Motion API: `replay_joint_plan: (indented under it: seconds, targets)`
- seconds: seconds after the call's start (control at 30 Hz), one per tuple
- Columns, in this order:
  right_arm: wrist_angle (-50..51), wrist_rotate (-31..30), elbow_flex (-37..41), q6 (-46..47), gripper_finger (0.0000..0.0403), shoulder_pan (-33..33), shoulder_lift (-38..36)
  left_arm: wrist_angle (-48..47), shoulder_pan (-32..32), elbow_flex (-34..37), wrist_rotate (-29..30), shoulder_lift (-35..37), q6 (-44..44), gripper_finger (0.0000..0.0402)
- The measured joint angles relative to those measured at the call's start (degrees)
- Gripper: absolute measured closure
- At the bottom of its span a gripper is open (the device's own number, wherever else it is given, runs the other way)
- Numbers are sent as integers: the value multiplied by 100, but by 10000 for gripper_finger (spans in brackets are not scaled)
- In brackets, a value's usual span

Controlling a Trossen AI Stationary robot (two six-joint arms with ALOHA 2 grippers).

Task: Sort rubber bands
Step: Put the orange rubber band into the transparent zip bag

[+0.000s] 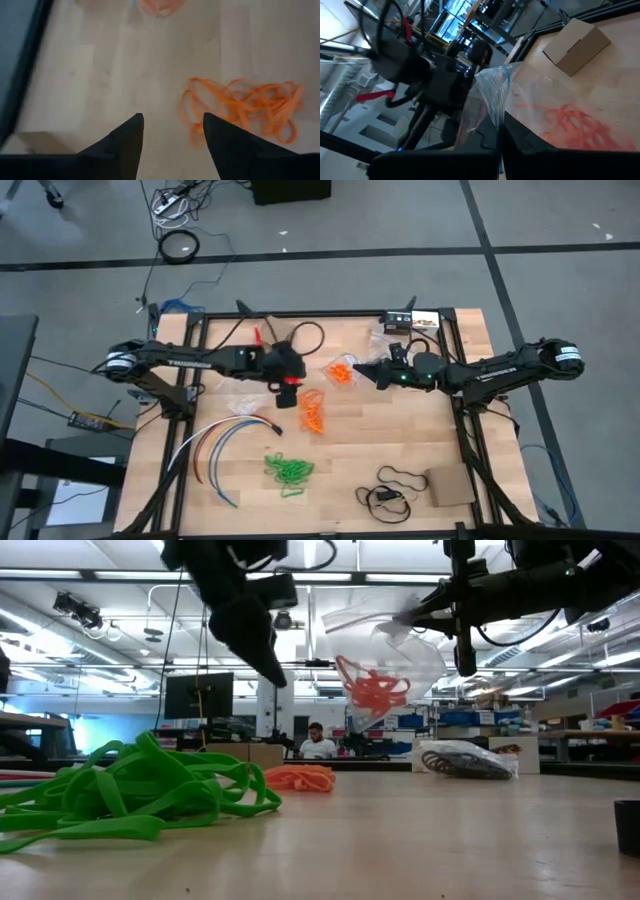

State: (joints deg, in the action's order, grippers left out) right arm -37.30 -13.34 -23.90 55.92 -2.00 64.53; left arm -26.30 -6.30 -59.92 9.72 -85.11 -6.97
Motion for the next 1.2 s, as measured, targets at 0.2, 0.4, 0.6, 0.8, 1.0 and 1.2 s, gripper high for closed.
replay_joint_plan:
  seconds: [0.2,0.4,0.6,0.8,1.0,1.2]
  targets:
    - [-4,0,-2,-31,402,0,0,1309,93,1108,-526,245,602,204]
    - [34,0,0,-50,401,0,0,2773,324,1812,-543,246,867,204]
    - [55,0,0,-55,402,0,0,3483,487,2072,-551,192,911,204]
    - [68,0,0,-199,399,-2,0,3632,487,2196,-433,-30,910,204]
    - [116,0,0,-307,401,-2,0,3765,413,2196,-25,-495,915,204]
    - [114,0,0,-367,401,-2,0,4256,110,2192,-3,-1078,1156,208]
